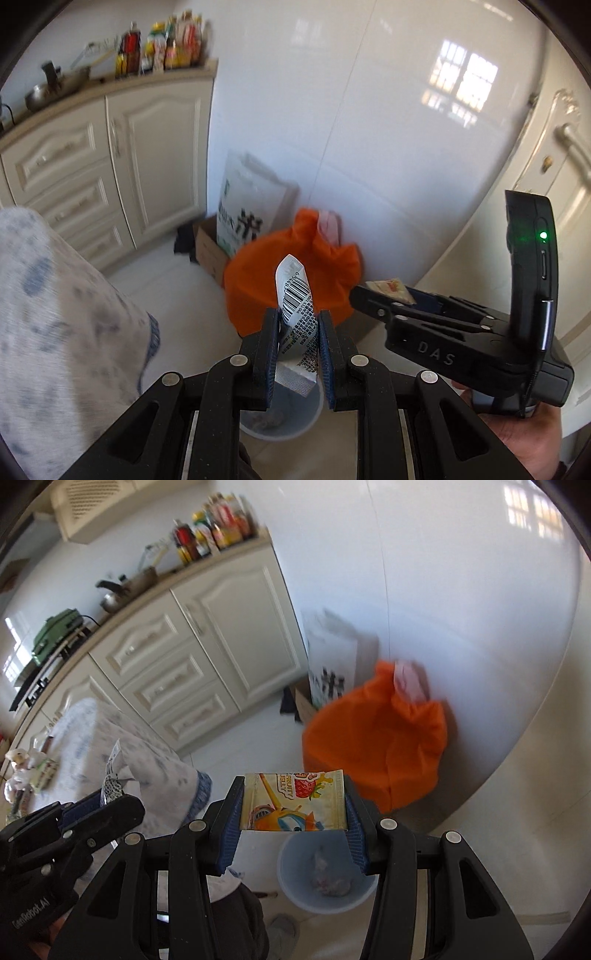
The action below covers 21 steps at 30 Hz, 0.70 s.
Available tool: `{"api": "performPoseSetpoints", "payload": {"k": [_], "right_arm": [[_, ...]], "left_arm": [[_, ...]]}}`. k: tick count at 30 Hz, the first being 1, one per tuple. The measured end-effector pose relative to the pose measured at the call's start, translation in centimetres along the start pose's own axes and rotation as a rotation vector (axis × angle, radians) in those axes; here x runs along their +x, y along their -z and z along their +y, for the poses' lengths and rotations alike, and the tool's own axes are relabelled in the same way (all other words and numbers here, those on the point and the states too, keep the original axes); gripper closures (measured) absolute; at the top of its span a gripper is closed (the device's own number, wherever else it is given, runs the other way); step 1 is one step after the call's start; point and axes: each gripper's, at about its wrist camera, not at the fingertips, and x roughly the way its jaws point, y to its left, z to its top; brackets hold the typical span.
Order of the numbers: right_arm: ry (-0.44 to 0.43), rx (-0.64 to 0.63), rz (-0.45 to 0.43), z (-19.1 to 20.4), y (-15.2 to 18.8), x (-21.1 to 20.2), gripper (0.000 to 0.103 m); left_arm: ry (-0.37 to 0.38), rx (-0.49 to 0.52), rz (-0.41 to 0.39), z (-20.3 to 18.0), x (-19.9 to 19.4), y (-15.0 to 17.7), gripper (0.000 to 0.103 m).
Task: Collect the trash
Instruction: 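Carry both wrappers over the bin and open both tools to drop them, then return both tools from the bin to the table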
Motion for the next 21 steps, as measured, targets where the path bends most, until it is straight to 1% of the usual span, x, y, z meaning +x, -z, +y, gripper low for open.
{"api": "performPoseSetpoints", "payload": {"k": [3,6,9,11,12,13,14,15,16,17,18,19,20,21], "right_arm": [[0.002,0.025,0.047,-1.2,0.7,2.1,0.054],[0.000,0.056,0.084,-2.4,1.0,3.9,0.054],[0.003,0.081,0.108,-3.2,1.2,5.2,0.053],[0.002,0.104,0.120,-3.9,1.4,5.8,0.052],[0.006,0.108,0.124,-4.0,1.4,5.9,0.050],[0.003,0.113,0.127,-4.2,1.5,6.0,0.047],[0.002,0.118,0.127,-4.3,1.5,6.1,0.037],[0.006,0.122,0.123,-4.4,1.5,6.0,0.026],[0.014,0.124,0.118,-4.4,1.6,5.9,0.024],[0.015,0.126,0.117,-4.5,1.6,5.9,0.020],[0.017,0.133,0.116,-4.6,1.6,5.8,0.014],[0.025,0.142,0.114,-4.8,1.6,5.8,0.009],[0.027,0.148,0.110,-4.9,1.6,5.7,0.002],[0.025,0.157,0.106,-5.0,1.5,5.5,0.000]], "left_arm": [[0.007,-0.010,0.057,0.2,3.3,-1.0,0.086],[0.006,-0.014,0.095,0.3,6.0,-2.0,0.085],[0.010,-0.009,0.127,0.8,7.9,-2.6,0.076],[-0.001,-0.002,0.145,0.9,9.1,-2.8,0.063],[0.000,-0.005,0.151,0.9,9.5,-2.9,0.060],[-0.004,-0.008,0.156,0.8,10.1,-3.2,0.050],[-0.010,-0.007,0.156,1.0,10.3,-3.0,0.038],[-0.025,-0.007,0.147,0.9,10.6,-3.3,0.034],[-0.037,-0.006,0.139,0.9,10.6,-3.5,0.029],[-0.043,-0.005,0.136,1.1,10.4,-3.0,0.022],[-0.066,-0.005,0.133,1.0,10.5,-3.2,0.018],[-0.081,-0.004,0.124,1.0,10.2,-2.9,0.013],[-0.091,-0.004,0.110,0.9,9.7,-2.6,0.008],[-0.104,-0.005,0.101,0.8,9.6,-2.7,0.006]]}}
